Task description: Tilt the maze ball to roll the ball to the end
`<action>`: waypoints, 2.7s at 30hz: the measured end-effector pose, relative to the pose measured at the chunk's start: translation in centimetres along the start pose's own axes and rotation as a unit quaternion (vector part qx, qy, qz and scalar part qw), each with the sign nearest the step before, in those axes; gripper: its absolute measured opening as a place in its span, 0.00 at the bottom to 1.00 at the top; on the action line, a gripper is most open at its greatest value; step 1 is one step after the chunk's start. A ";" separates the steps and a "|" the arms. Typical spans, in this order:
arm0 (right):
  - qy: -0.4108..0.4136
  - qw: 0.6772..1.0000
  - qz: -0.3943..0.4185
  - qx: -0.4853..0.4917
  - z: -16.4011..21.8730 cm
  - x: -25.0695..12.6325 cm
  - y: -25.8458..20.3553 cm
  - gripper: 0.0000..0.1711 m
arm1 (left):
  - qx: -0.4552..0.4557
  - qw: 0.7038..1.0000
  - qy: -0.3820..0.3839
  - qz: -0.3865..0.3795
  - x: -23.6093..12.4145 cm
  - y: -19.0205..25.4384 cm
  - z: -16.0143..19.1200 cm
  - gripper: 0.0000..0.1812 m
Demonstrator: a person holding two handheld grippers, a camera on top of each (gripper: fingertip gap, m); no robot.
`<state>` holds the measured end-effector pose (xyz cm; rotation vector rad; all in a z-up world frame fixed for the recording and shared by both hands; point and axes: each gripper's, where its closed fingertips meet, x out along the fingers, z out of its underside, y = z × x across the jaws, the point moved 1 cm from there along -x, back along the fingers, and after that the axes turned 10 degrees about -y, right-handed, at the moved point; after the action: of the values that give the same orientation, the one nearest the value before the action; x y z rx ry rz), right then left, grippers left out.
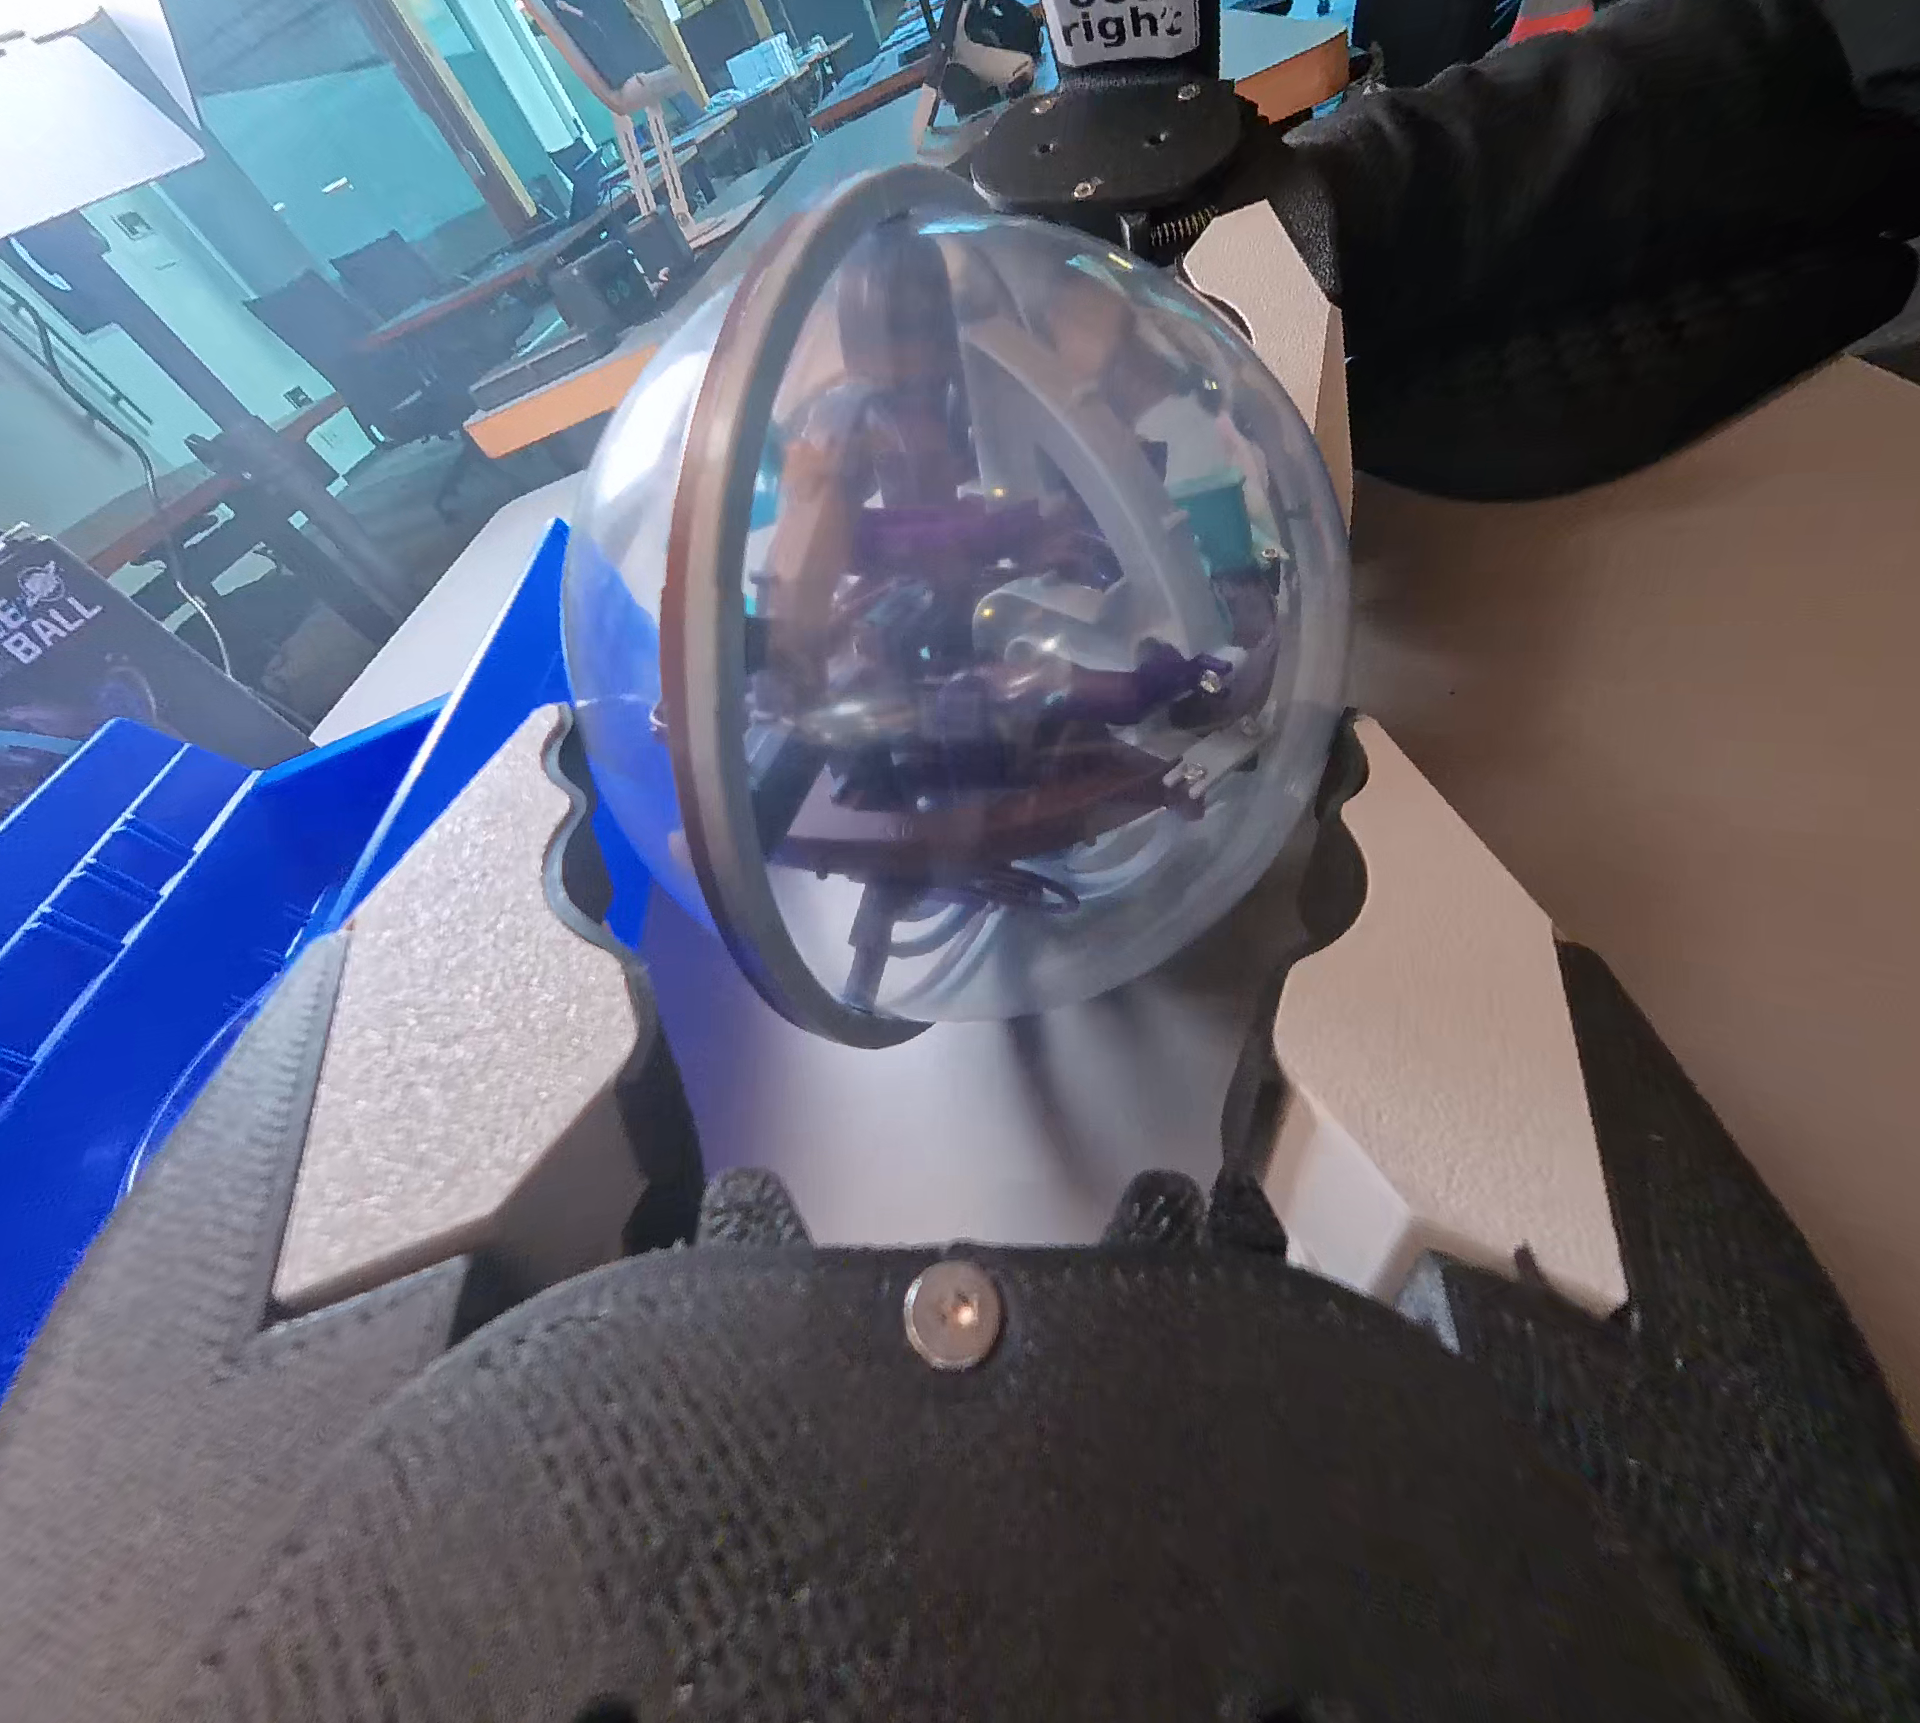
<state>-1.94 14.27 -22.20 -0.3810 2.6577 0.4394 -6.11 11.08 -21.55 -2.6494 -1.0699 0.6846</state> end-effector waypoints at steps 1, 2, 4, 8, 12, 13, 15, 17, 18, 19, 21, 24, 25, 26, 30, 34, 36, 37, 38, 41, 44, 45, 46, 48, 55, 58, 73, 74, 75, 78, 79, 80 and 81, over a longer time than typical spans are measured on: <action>0.001 1.000 -0.001 0.001 0.0 0.0 0.0 0.84 | 0.000 1.000 -0.002 0.000 0.0 0.0 0.0 0.75; 0.001 1.000 0.000 0.000 0.0 0.0 0.0 0.84 | 0.004 1.000 -0.004 -0.002 0.0 0.0 -0.1 0.75; -0.001 1.000 0.008 -0.013 0.0 0.1 0.0 0.84 | 0.027 1.000 -0.008 -0.012 -0.1 0.0 -0.3 0.75; 0.003 0.998 0.038 -0.048 -0.7 -0.1 0.1 0.84 | 0.082 0.996 -0.023 -0.038 -0.5 -0.1 -0.9 0.75; 0.019 0.996 0.060 -0.061 -1.6 -0.2 0.0 0.85 | 0.118 0.991 -0.040 -0.049 -1.0 -0.2 -1.7 0.75; 0.023 0.996 0.059 -0.057 -1.6 -0.2 0.0 0.85 | 0.117 0.991 -0.044 -0.046 -1.1 -0.1 -1.7 0.75; 0.029 0.997 0.052 -0.042 -1.7 -0.1 -0.1 0.85 | 0.096 0.993 -0.049 -0.035 -1.1 -0.1 -1.5 0.75; 0.029 0.999 0.038 -0.019 -1.6 0.1 -0.2 0.85 | 0.061 0.997 -0.052 -0.020 -1.0 -0.1 -0.9 0.75; 0.026 0.999 0.030 -0.007 -1.4 0.2 -0.3 0.85 | 0.046 0.998 -0.051 -0.012 -1.0 -0.1 -0.6 0.75; 0.020 1.000 0.023 0.004 -1.2 0.4 -0.4 0.85 | 0.035 0.998 -0.050 -0.004 -1.0 0.0 -0.4 0.75; 0.015 1.000 0.014 0.019 -0.8 0.7 -0.5 0.85 | 0.022 0.999 -0.048 0.006 -0.9 0.0 -0.1 0.75; 0.017 0.999 0.017 0.022 -0.9 0.9 -0.4 0.84 | 0.021 0.999 -0.044 0.009 -1.1 -0.1 0.1 0.74; 0.018 0.999 0.027 0.015 -0.9 0.9 -0.4 0.84 | 0.027 0.998 -0.049 0.004 -1.2 -0.2 0.3 0.74; 0.018 0.999 0.041 0.007 -0.9 1.0 -0.2 0.84 | 0.029 0.998 -0.057 -0.003 -1.3 -0.4 0.6 0.73; 0.006 0.995 0.102 -0.015 -0.3 1.3 0.1 0.84 | -0.109 0.994 -0.033 -0.002 -2.8 -1.5 1.6 0.71; -0.003 0.990 0.139 0.016 -0.3 1.6 0.4 0.84 | -0.362 0.930 0.036 0.044 -2.3 -1.3 1.6 0.75; -0.003 0.987 0.149 0.055 -0.6 1.9 0.6 0.84 | -0.377 0.925 0.038 0.017 -1.6 -2.0 1.8 0.75; -0.005 0.985 0.153 0.085 -0.7 1.9 0.8 0.83 | -0.376 0.926 0.035 0.012 -1.4 -2.3 1.8 0.76; -0.006 0.981 0.152 0.120 -0.7 2.0 0.9 0.83 | -0.378 0.925 0.041 0.009 -1.3 -2.7 1.5 0.77; 0.012 0.974 0.097 0.207 -1.0 1.8 0.3 0.84 | -0.379 0.924 0.051 0.012 -1.6 -3.7 1.1 0.78; 0.006 0.977 0.008 0.212 -0.6 1.2 -0.7 0.80 | -0.399 0.913 0.072 0.030 -2.4 -4.4 1.3 0.78; 0.018 0.974 -0.027 0.222 -0.6 0.8 -0.8 0.78 | -0.405 0.910 0.079 0.037 -2.6 -4.5 1.4 0.77; 0.036 0.968 -0.057 0.241 -0.7 0.4 -0.5 0.77 | -0.406 0.909 0.084 0.044 -2.7 -4.6 1.5 0.77; 0.057 0.953 -0.079 0.287 0.0 -0.2 1.0 0.77 | -0.402 0.909 0.092 0.056 -2.8 -4.6 1.5 0.77; 0.050 0.915 -0.229 0.330 0.8 2.0 -0.6 0.78 | -0.347 0.926 0.107 0.102 -2.9 -4.0 1.1 0.75; 0.041 0.924 -0.208 0.320 0.8 2.8 -0.7 0.77 | -0.375 0.915 0.104 0.102 -3.0 -4.3 1.5 0.75; 0.027 0.957 -0.082 0.279 0.7 3.1 -0.7 0.76 | -0.456 0.883 0.054 0.096 -2.3 -2.7 2.0 0.77; 0.031 0.955 -0.092 0.280 0.5 3.0 -1.0 0.76 | -0.448 0.886 0.052 0.104 -2.5 -2.6 2.1 0.77; 0.032 0.951 -0.115 0.284 0.5 2.9 -1.5 0.76 | -0.444 0.887 0.054 0.111 -2.8 -2.7 2.1 0.77; 0.030 0.934 -0.198 0.297 0.7 2.3 -2.5 0.76 | -0.439 0.886 0.060 0.138 -3.6 -2.9 1.9 0.77; 0.038 0.933 -0.194 0.301 0.7 2.2 -1.7 0.77 | -0.433 0.889 0.060 0.141 -3.7 -2.9 1.9 0.76; 0.041 0.931 -0.193 0.306 0.8 2.2 -1.1 0.78 | -0.426 0.891 0.060 0.145 -3.7 -2.8 1.8 0.76; 0.039 0.926 -0.205 0.314 0.7 2.3 -1.1 0.77 | -0.420 0.893 0.061 0.149 -3.6 -2.8 1.7 0.76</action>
<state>-3.33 13.08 -24.09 -0.7241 2.5134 -0.5548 -10.89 10.58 -20.85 -3.5812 -1.1022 0.0609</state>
